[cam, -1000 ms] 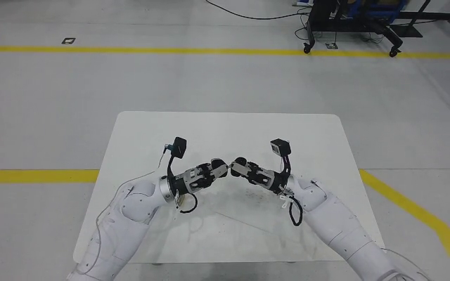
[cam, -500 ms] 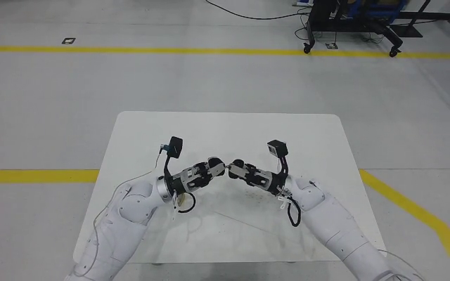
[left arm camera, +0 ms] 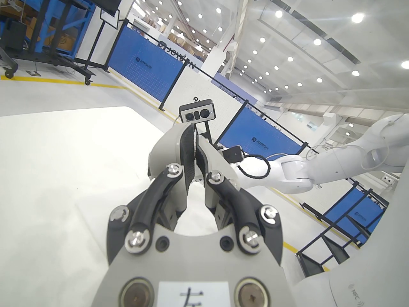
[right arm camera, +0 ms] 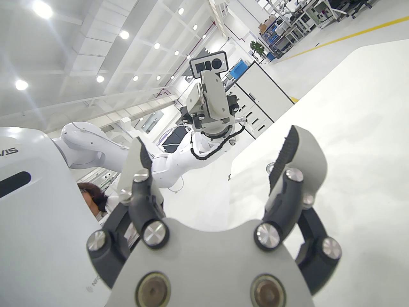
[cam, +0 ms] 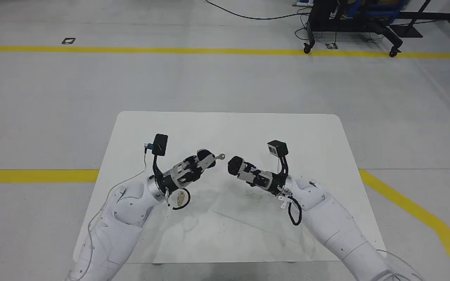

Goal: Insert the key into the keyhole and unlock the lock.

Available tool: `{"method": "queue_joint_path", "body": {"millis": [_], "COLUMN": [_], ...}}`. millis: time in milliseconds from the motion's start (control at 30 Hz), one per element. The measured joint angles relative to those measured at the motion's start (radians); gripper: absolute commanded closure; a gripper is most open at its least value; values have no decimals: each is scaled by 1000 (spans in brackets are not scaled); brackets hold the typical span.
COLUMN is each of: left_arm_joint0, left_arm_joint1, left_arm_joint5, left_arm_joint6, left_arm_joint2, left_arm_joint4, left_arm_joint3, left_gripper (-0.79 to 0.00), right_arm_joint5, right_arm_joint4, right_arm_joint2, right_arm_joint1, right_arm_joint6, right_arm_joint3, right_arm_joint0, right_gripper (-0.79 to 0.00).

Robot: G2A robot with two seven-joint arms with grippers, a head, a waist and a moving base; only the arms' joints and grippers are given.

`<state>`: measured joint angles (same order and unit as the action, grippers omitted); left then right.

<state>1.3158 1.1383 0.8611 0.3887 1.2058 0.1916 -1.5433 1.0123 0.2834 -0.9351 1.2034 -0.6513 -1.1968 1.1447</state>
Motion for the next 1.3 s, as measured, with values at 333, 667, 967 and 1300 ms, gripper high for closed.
{"method": "queue_joint_path", "body": {"millis": [333, 667, 967, 1300], "left_arm_joint0": [38, -10, -22, -31], "left_arm_joint1": [-20, -19, -22, -24], "left_arm_joint5": [-68, -111, -106, -104], "left_arm_joint6": [126, 219, 212, 196], "left_arm_joint2": [28, -45, -54, -62], "left_arm_joint4": [27, 55, 61, 78], "left_arm_joint3": [-51, -51, -40, -33], "left_gripper": [0, 0, 0, 0], "right_arm_joint5": [-77, -68, -68, -83], "right_arm_joint4": [-365, -304, -273, -278], "right_arm_joint2": [-29, -110, -105, -98], "right_arm_joint1": [-7, -38, -46, -50], "right_arm_joint6": [51, 55, 25, 26], "right_arm_joint3": [-51, -103, -115, -119], "right_arm_joint0": [-3, 51, 62, 57], "right_gripper": [-785, -366, -296, -243]}}
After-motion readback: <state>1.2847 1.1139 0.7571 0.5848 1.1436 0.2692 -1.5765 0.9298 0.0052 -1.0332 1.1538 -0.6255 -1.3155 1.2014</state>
